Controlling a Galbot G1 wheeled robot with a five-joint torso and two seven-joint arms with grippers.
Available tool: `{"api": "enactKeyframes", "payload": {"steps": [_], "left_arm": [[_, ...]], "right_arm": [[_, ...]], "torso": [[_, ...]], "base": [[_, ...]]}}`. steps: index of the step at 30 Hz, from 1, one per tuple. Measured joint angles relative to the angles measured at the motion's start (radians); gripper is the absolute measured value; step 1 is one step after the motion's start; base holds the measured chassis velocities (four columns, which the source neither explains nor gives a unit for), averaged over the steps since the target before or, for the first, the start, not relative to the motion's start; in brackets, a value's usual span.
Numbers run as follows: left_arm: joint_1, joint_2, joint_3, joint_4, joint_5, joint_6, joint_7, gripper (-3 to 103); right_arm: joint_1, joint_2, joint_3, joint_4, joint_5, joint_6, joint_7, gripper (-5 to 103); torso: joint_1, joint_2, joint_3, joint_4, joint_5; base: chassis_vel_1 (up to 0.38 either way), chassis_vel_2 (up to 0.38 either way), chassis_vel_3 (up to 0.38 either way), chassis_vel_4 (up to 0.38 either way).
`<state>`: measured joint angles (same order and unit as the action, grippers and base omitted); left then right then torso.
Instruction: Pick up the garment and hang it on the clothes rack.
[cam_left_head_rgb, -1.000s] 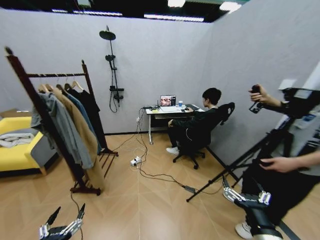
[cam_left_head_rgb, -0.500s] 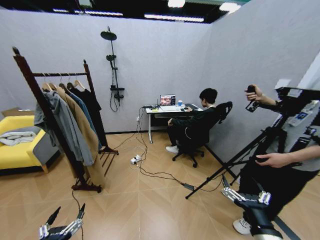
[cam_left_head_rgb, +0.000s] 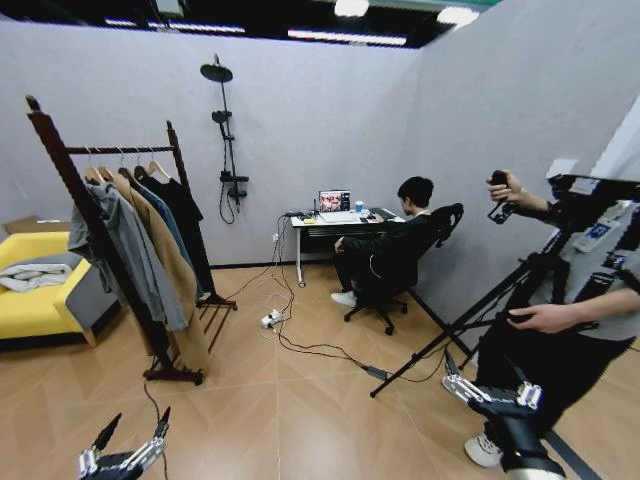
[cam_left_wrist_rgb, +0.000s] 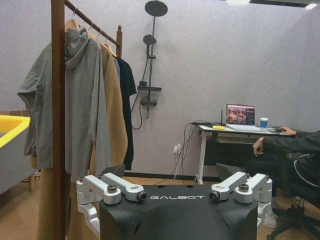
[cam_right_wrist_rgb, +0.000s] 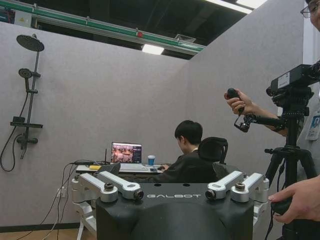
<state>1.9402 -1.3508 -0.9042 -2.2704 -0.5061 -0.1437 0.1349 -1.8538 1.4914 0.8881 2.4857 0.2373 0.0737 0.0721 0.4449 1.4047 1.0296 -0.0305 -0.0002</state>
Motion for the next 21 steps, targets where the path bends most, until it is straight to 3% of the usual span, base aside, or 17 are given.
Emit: {"api": "enactKeyframes", "payload": {"steps": [11, 21], "left_arm": [[0.0, 0.0, 0.0, 0.0, 0.0, 0.0, 0.0, 100], [0.0, 0.0, 0.0, 0.0, 0.0, 0.0, 0.0, 100]], "right_arm": [[0.0, 0.0, 0.0, 0.0, 0.0, 0.0, 0.0, 100], [0.0, 0.0, 0.0, 0.0, 0.0, 0.0, 0.0, 100]], "torso": [[-0.001, 0.001, -0.001, 0.0, 0.0004], [0.001, 0.0, 0.0, -0.0002, -0.0001]], "base": [[0.115, -0.198, -0.1, 0.191], [-0.003, 0.005, 0.002, -0.016]]}}
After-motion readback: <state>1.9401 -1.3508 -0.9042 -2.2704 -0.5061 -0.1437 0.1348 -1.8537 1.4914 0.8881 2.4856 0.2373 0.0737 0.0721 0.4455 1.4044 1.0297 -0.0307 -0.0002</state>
